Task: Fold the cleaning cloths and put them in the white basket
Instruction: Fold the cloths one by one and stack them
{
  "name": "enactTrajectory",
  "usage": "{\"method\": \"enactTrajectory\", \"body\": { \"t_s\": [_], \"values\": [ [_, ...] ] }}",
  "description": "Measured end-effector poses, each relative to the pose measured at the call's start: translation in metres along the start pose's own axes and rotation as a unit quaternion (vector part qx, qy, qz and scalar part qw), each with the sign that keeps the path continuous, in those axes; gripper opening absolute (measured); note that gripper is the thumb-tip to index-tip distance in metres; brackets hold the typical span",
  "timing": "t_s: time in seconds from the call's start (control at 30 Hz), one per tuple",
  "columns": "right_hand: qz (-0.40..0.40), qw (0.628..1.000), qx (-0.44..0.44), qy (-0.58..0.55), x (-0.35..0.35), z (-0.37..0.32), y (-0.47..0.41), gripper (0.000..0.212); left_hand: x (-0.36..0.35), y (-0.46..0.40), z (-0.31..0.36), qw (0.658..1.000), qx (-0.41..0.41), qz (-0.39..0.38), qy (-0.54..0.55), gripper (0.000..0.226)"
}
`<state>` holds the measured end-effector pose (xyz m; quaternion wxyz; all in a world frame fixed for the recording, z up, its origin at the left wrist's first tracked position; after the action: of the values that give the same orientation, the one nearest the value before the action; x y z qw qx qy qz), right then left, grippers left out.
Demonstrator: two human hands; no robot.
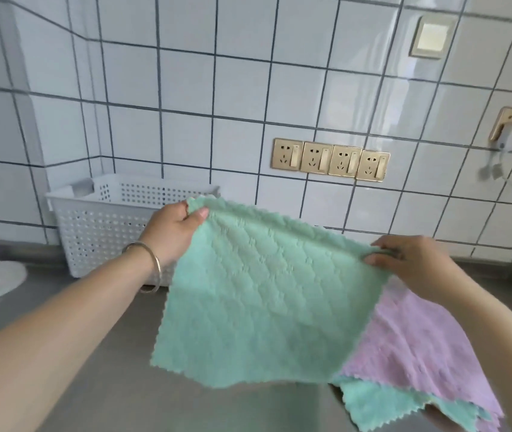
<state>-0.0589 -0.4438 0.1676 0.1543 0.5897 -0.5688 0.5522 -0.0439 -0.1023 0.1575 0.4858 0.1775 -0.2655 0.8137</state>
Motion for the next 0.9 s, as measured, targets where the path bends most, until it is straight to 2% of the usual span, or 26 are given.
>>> {"method": "enactTrajectory", "body": {
  "t_s": [0.13, 0.2, 0.27, 0.33, 0.4, 0.47, 0.53, 0.57, 0.67, 0.73, 0.77, 0.83, 0.9],
  "values": [
    [-0.002, 1.0, 0.012, 0.013, -0.038, -0.021, -0.039, 0.015, 0.02, -0.033, -0.033, 0.999, 0.045, -0.029, -0.008, 0.039],
    [0.044, 0.999, -0.001, 0.001, -0.045, -0.02, -0.049, 0.013, 0.033, -0.042, -0.037, 0.998, 0.052, -0.019, 0.011, 0.043],
    [0.107, 0.994, -0.008, -0.028, -0.038, -0.021, -0.049, 0.018, 0.048, -0.043, -0.034, 0.998, 0.039, 0.0, 0.041, 0.045],
    [0.162, 0.974, -0.006, -0.159, -0.029, -0.024, -0.042, 0.02, 0.061, -0.039, -0.035, 0.997, 0.031, 0.005, 0.064, 0.042],
    [0.175, 0.927, 0.001, -0.333, -0.033, -0.029, -0.028, 0.015, 0.067, -0.029, -0.047, 0.996, 0.033, -0.017, 0.08, 0.048],
    [0.133, 0.896, 0.009, -0.424, -0.051, -0.033, -0.008, 0.018, 0.063, -0.011, -0.068, 0.996, 0.03, -0.056, 0.07, 0.048],
    [0.059, 0.91, -0.002, -0.41, -0.082, -0.024, 0.015, 0.04, 0.049, 0.012, -0.098, 0.991, 0.035, -0.124, 0.027, 0.033],
    [0.019, 0.924, -0.014, -0.381, -0.099, -0.018, 0.03, 0.044, 0.039, 0.029, -0.115, 0.983, 0.045, -0.177, 0.018, 0.025],
    [-0.086, 0.937, -0.049, -0.335, -0.146, -0.005, 0.076, 0.026, 0.012, 0.075, -0.165, 0.947, 0.082, -0.312, 0.002, 0.029],
    [-0.141, 0.938, -0.043, -0.314, -0.168, -0.004, 0.103, 0.016, 0.002, 0.1, -0.192, 0.926, 0.097, -0.364, -0.03, 0.015],
    [-0.167, 0.938, -0.04, -0.302, -0.176, -0.004, 0.114, 0.013, 0.002, 0.11, -0.202, 0.918, 0.103, -0.379, -0.051, 0.021],
    [-0.218, 0.934, -0.033, -0.282, -0.185, -0.004, 0.129, 0.021, 0.003, 0.126, -0.221, 0.903, 0.115, -0.404, -0.094, 0.023],
    [-0.26, 0.924, -0.039, -0.277, -0.19, -0.007, 0.137, 0.022, 0.006, 0.132, -0.234, 0.889, 0.114, -0.422, -0.136, 0.07]
  ]
}}
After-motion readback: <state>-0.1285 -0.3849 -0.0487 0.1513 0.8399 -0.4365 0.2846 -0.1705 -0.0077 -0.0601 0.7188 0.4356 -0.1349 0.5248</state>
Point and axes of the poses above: each hand's wrist, its own y-axis away from the middle knuckle, its own x-axis out of the back of the hand, z = x × y, the point moved 7 cm from there along -y, towards the middle knuckle, and after that the axes turned 14 degrees about x, right-handed, at the moved point
